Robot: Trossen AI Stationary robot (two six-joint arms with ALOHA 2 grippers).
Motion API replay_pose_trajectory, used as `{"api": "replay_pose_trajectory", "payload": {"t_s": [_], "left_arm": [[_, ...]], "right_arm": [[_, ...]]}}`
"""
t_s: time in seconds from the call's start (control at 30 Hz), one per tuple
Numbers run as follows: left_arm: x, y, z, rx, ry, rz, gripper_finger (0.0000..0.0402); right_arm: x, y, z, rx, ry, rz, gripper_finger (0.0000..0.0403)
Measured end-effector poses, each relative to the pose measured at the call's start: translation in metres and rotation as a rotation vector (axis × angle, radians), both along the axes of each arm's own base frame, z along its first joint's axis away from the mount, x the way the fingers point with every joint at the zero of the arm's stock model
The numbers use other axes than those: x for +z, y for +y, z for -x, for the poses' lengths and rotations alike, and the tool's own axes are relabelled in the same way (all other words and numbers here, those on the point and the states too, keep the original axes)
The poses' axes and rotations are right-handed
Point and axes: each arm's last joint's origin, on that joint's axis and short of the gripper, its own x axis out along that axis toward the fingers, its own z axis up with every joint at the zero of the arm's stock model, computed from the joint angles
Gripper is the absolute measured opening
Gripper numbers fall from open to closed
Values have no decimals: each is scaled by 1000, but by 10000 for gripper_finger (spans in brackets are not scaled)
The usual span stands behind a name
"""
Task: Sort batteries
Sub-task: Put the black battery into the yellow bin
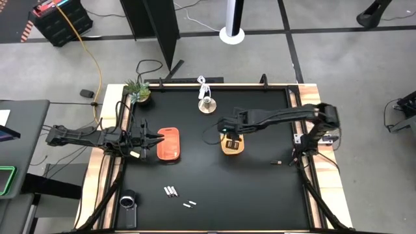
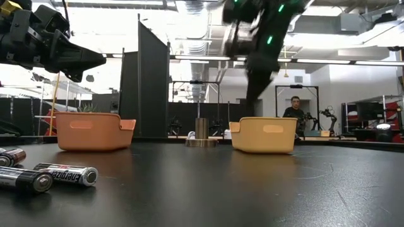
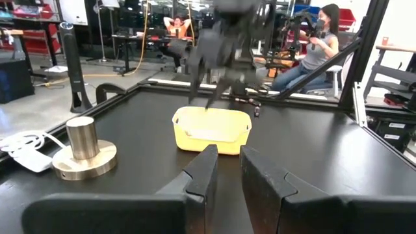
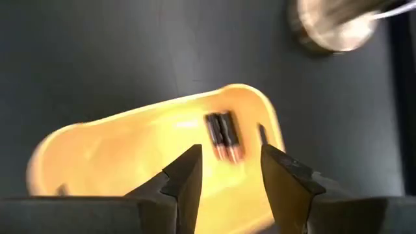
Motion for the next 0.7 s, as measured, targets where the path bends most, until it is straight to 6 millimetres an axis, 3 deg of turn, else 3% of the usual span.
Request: {"api": "replay_pose_trajectory", "payload": {"t_s": [0.17,0.33,0.5,0.7], "left_arm": [[-1,-3,0,-92,11,-26,63],[-1,-5,0,-182,15,-93,63],[0,-5,0,-183,12,-103,63],[0,-7,0,-213,10,-109,66]], "right_arm": [[34,26,30,-40,-61,-10,173],[42,57,63,-110,-3,-34,173],[29,90,91,-176,34,-89,173],[-6,123,115,-182,159,-142,173]]}}
